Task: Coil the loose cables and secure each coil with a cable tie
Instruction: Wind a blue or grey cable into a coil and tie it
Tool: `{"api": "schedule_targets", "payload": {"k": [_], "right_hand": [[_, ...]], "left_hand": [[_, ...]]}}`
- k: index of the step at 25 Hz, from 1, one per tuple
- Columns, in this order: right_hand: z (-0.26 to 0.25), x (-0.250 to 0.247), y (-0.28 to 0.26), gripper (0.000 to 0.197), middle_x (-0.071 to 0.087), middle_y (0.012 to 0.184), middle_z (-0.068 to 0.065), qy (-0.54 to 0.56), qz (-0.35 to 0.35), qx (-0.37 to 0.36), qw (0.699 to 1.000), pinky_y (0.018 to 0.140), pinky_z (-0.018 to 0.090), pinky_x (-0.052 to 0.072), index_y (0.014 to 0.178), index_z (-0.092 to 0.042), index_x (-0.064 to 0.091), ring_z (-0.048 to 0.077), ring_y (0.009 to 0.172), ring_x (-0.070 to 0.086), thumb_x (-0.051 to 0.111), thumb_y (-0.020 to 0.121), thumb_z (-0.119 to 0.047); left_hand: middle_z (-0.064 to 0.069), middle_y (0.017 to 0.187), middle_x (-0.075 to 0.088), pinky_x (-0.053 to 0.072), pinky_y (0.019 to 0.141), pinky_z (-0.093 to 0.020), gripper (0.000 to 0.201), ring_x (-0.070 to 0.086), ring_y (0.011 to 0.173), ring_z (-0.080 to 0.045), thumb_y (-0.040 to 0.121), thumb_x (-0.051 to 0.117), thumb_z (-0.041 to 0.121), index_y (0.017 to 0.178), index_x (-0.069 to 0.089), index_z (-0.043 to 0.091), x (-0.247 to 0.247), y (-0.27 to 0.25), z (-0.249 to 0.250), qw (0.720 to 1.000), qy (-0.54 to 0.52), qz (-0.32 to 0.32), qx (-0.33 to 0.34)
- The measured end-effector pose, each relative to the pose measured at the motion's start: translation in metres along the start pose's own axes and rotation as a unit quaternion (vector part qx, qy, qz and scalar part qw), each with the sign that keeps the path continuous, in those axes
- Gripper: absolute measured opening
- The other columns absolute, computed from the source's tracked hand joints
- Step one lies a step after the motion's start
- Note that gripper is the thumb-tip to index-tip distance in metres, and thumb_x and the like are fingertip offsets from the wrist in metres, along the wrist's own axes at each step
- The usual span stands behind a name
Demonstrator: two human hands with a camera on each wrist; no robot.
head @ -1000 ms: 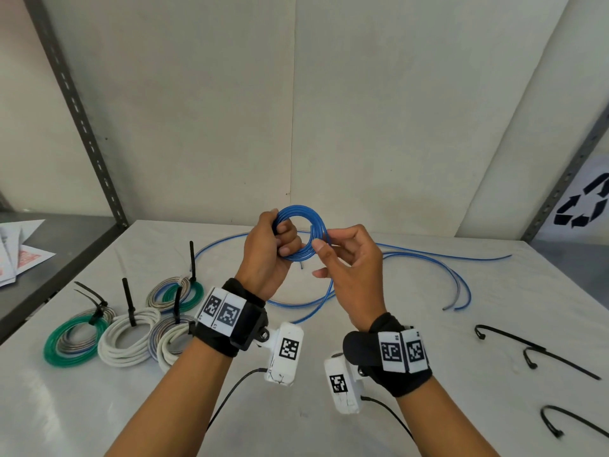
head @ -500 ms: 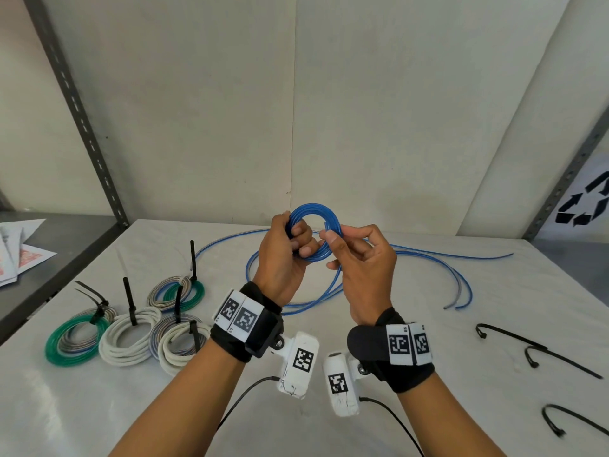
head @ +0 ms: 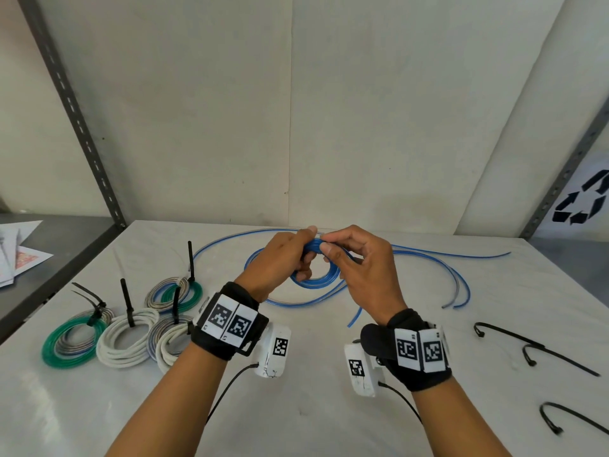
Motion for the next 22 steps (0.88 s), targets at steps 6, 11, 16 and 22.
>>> {"api": "schedule_targets", "payload": {"k": [6, 11, 16, 22], "right_hand": [[0.001, -0.005, 0.001, 0.019, 0.077, 0.097, 0.002, 0.073, 0.077, 0.023, 0.994, 0.052, 0.027, 0.053, 0.115, -0.015, 0.070, 0.017, 0.079, 0.071, 0.062, 0.099, -0.010], [0.004, 0.001, 0.002, 0.015, 0.073, 0.078, 0.001, 0.091, 0.086, 0.020, 0.992, 0.061, 0.023, 0.040, 0.111, -0.015, 0.071, 0.003, 0.062, 0.055, 0.063, 0.099, -0.012], [0.004, 0.011, -0.001, 0.019, 0.069, 0.084, -0.012, 0.071, 0.071, 0.024, 0.995, 0.064, 0.023, 0.045, 0.111, -0.019, 0.075, 0.007, 0.070, 0.057, 0.064, 0.098, -0.012], [0.000, 0.021, -0.005, 0.021, 0.076, 0.100, -0.002, 0.124, 0.075, 0.029, 0.989, 0.060, 0.029, 0.059, 0.113, -0.012, 0.073, 0.018, 0.091, 0.072, 0.070, 0.093, -0.011]], "left_hand": [[0.006, 0.055, 0.025, 0.040, 0.064, -0.028, 0.042, 0.020, 0.046, -0.011, 0.107, 0.035, 0.030, 0.068, 0.031, 0.018, -0.008, 0.006, 0.000, 0.960, -0.273, 0.055, 0.000], [0.005, 0.051, 0.021, 0.038, 0.057, -0.022, 0.044, 0.019, 0.041, -0.010, 0.103, 0.039, 0.029, 0.061, 0.030, 0.020, -0.018, 0.005, 0.001, 0.905, -0.421, 0.067, -0.005], [0.006, 0.047, 0.021, 0.030, 0.056, -0.023, 0.044, 0.020, 0.040, -0.010, 0.101, 0.041, 0.028, 0.059, 0.032, 0.019, -0.019, 0.008, -0.003, 0.877, -0.472, 0.088, -0.012], [0.004, 0.049, 0.023, 0.027, 0.051, -0.024, 0.046, 0.022, 0.044, -0.010, 0.104, 0.037, 0.029, 0.060, 0.031, 0.019, -0.014, 0.007, -0.002, 0.877, -0.465, 0.123, 0.002]]}}
Point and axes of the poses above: each hand's wrist, its own y-axis towards the middle knuckle, its own x-axis out of the palm, z = x × y, the point moved 4 cm from there along y, towards the middle knuckle
